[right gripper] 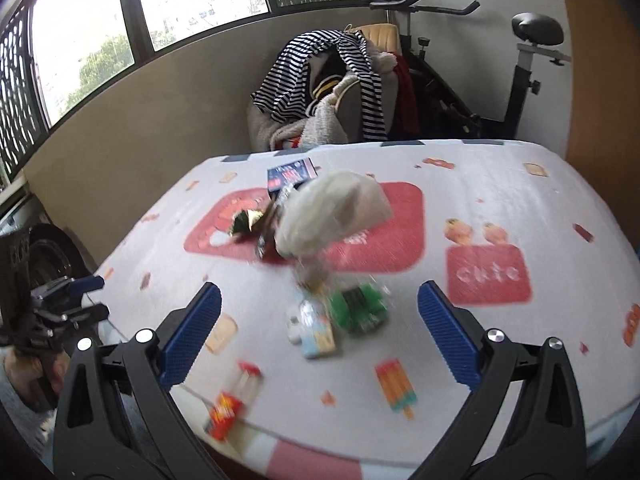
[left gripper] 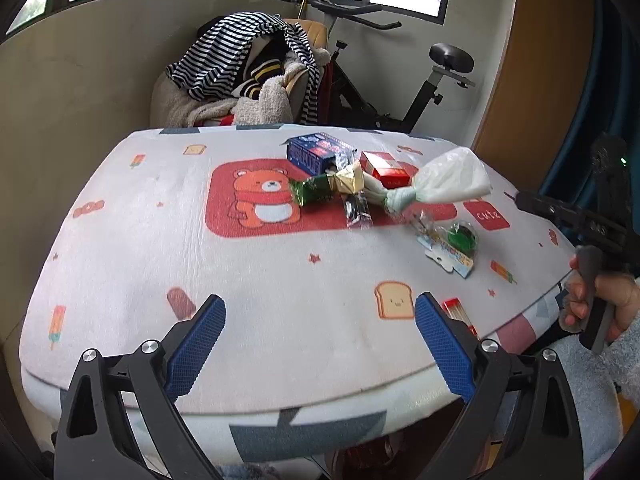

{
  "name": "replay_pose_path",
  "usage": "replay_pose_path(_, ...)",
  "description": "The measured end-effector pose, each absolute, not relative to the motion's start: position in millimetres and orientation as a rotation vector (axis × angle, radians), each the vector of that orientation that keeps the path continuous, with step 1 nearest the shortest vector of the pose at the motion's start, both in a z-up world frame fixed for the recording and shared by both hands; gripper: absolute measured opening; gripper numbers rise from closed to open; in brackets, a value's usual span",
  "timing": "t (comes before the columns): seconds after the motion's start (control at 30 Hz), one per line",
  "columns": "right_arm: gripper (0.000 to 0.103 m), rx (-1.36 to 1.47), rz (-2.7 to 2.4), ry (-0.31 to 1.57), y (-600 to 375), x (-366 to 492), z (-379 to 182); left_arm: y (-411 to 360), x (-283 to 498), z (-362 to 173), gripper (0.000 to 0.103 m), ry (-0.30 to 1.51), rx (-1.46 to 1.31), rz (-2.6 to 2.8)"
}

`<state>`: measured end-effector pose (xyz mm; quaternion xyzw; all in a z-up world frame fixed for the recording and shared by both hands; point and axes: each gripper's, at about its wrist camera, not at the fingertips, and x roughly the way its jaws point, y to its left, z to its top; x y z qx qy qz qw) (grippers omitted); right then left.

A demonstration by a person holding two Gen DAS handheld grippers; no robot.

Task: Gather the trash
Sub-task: 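Grasp the white tissue bundle with the right gripper, then grasp the green candy wrapper with the left gripper while the right holds the tissue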

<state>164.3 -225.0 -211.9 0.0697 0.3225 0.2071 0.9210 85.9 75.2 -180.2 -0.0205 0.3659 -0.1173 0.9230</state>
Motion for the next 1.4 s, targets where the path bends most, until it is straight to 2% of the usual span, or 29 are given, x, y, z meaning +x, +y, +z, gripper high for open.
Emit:
replay_pose_path(0.23,0.097,0.429,0.423,0.756,-226,230,-219,83,106,-183,0.093,0.753,-0.036,-0.225)
replay_pose_path(0.3,0.09,0.443,0.415,0.798,-222,244,-224,86,109,-185,0.093,0.758,-0.038,-0.217)
replay_pose_path(0.4,0.07,0.359,0.411,0.866,-212,258,-227,91,114,-187,0.093,0.765,-0.034,-0.209)
replay_pose_path(0.47,0.04,0.254,0.415,0.892,-203,260,-225,92,117,-188,0.093,0.769,-0.026,-0.213)
replay_pose_path(0.57,0.028,0.136,0.421,0.849,-201,255,-213,93,120,-189,0.093,0.773,-0.009,-0.216)
replay_pose_path(0.67,0.024,0.059,0.398,0.794,-203,240,-207,93,123,-189,0.093,0.778,-0.011,-0.215)
replay_pose_path(0.9,0.023,-0.06,0.291,0.561,-217,202,-164,95,130,-187,0.093,0.793,-0.075,-0.225)
replay_pose_path(1.03,0.023,-0.09,0.217,0.521,-230,194,-152,96,139,-191,0.092,0.856,-0.124,-0.208)
replay_pose_path(1.23,0.023,-0.118,0.141,0.546,-258,183,-157,99,173,-195,0.082,0.895,-0.285,-0.25)
replay_pose_path(1.4,0.023,-0.128,0.103,0.561,-279,180,-166,84,227,-199,0.064,0.921,-0.33,-0.248)
